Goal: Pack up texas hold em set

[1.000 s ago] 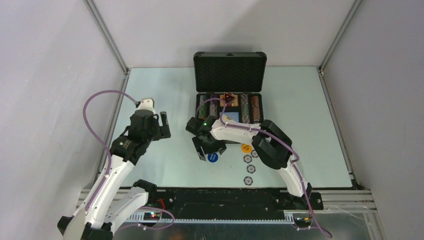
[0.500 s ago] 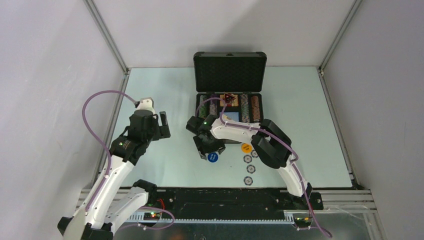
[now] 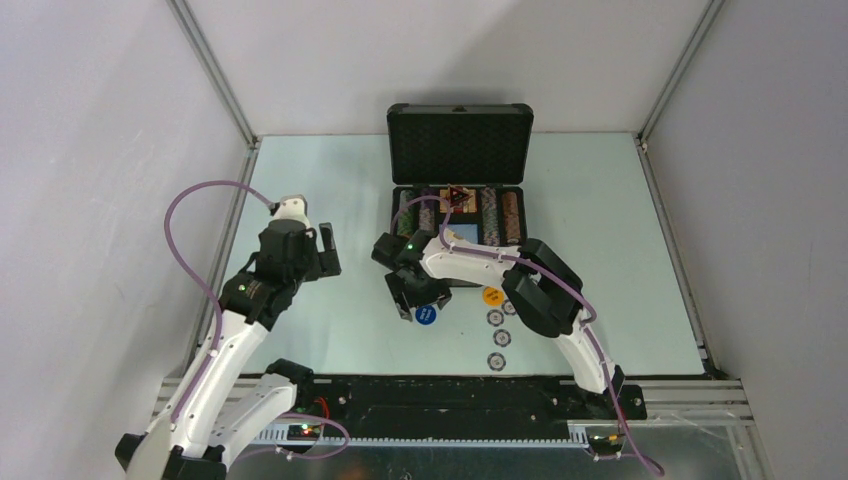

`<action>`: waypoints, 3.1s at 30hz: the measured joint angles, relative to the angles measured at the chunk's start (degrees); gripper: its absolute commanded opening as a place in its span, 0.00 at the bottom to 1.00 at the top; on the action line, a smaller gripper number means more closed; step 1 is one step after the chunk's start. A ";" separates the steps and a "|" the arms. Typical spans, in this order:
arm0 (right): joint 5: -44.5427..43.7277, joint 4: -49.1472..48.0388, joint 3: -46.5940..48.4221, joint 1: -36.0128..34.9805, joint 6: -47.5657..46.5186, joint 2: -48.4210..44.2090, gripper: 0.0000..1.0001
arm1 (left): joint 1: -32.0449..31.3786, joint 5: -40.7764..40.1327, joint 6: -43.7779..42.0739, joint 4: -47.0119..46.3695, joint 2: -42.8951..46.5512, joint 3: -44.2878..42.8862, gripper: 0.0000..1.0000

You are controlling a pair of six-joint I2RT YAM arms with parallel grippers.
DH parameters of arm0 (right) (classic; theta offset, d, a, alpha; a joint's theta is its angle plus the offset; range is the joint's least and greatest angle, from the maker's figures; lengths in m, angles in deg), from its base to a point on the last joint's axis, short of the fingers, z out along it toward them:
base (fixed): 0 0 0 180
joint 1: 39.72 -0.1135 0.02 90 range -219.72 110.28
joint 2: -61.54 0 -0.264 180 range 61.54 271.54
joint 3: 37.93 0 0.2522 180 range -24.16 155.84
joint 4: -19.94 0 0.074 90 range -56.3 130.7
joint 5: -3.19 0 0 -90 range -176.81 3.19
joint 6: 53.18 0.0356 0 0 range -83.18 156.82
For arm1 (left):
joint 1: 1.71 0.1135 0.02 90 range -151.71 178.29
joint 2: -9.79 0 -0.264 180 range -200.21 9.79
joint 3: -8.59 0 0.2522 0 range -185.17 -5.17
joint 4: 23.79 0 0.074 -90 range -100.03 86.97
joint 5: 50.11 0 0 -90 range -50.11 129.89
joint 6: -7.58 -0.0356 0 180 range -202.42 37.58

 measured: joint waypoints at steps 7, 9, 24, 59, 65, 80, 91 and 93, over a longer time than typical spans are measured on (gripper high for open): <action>0.02 0.07 0.00 -0.17 0.00 0.00 0.69 | 0.00 0.02 0.00 0.00 -0.02 0.00 0.90; 0.02 0.22 -0.02 -0.28 0.00 0.00 0.66 | 0.00 0.00 0.00 0.00 -0.02 0.00 0.90; 0.15 0.28 -0.96 -0.35 0.02 -0.50 0.55 | 0.11 0.02 0.00 0.00 -0.72 0.00 0.90; -0.28 1.55 -0.96 1.77 -1.53 -5.11 0.75 | 0.37 0.00 0.00 0.00 -0.72 0.02 0.90; 0.48 1.42 -0.85 1.62 -1.53 -1.01 0.74 | 0.37 0.02 0.00 0.00 -0.72 0.02 0.90; 0.90 2.75 1.73 0.52 -1.51 1.29 0.70 | 0.37 0.02 0.00 0.00 -0.72 0.02 0.90; 1.09 2.23 1.57 0.44 -1.07 1.31 0.57 | 0.61 0.04 0.00 0.00 -0.72 0.02 0.90; 1.07 2.14 1.44 0.44 -1.03 1.31 0.55 | 0.63 0.04 0.00 0.00 -0.72 0.02 0.90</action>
